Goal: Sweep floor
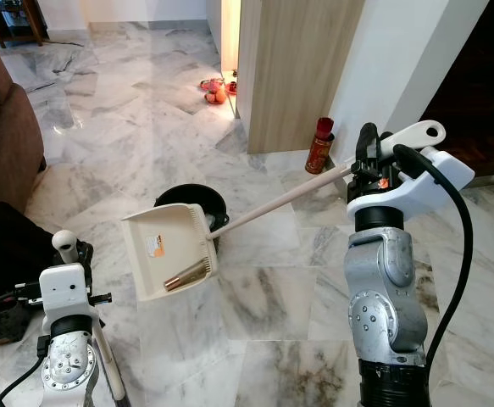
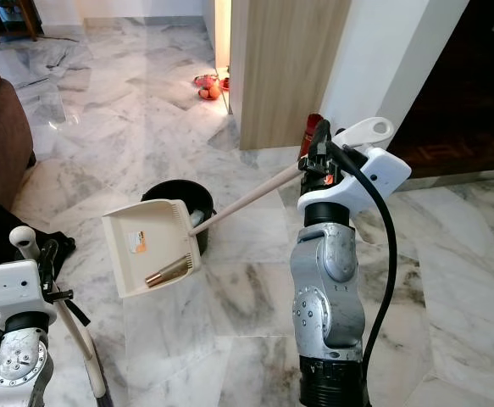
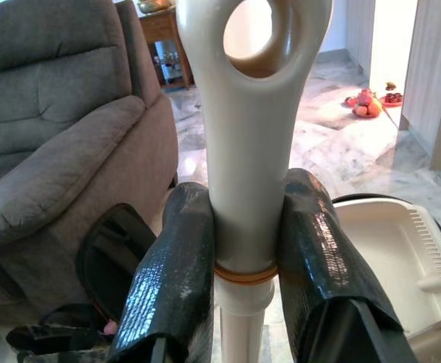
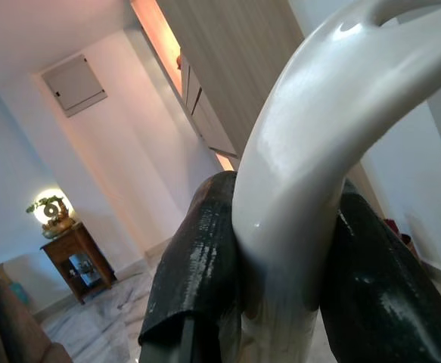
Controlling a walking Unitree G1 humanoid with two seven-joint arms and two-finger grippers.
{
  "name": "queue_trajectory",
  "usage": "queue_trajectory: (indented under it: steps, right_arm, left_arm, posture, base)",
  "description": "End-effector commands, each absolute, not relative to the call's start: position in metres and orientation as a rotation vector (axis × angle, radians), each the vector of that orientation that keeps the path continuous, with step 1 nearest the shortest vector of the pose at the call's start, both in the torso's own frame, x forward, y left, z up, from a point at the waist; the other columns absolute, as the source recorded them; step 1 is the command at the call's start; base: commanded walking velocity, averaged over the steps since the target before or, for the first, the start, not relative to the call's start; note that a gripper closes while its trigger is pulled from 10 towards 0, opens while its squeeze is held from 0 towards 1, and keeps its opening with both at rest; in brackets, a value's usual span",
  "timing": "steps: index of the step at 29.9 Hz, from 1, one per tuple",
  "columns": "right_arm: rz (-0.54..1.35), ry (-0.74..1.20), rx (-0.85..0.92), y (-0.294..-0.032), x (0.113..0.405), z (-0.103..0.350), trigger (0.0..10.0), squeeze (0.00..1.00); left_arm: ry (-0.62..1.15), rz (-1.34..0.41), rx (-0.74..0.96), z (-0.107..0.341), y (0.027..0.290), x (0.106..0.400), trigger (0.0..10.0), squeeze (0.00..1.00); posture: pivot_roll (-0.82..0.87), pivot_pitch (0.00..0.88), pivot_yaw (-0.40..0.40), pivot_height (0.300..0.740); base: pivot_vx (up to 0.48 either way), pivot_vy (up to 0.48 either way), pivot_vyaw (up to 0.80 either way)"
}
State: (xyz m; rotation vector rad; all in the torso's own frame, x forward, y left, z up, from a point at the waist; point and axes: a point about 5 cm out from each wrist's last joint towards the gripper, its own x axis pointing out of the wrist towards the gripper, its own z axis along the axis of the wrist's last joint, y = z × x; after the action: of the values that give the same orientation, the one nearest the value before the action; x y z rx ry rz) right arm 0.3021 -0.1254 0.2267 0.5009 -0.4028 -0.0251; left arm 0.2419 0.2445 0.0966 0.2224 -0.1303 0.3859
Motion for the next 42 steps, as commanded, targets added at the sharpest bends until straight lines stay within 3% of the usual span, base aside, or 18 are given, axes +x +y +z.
queue_trajectory:
  steps: [1,36,42]
  right_arm:
    - [-0.013,-0.483,0.544,-0.1264,0.301,0.2429,10.0,0.0]
    - [0.012,-0.464,0.533,-0.1232,0.3036,0.2402,10.0,0.0]
    - [0.027,-0.468,0.528,-0.1214,0.3032,0.2411,10.0,0.0]
  left_arm:
    - [-0.16,0.394,0.236,0.104,0.244,0.2429,10.0,0.0]
    - [-0.157,0.39,0.227,0.1037,0.2415,0.2401,10.0,0.0]
    - [-0.157,0.392,0.227,0.1041,0.2416,0.2395,10.0,0.0]
  posture:
    - [0.02,0.118,-0.049,0.74]
    - [0.03,0.109,-0.055,0.74]
    - [0.03,0.111,-0.058,0.74]
  base:
    - [0.349,0.0,0.0]
    - [0.371,0.0,0.08]
    - [0.371,0.0,0.76]
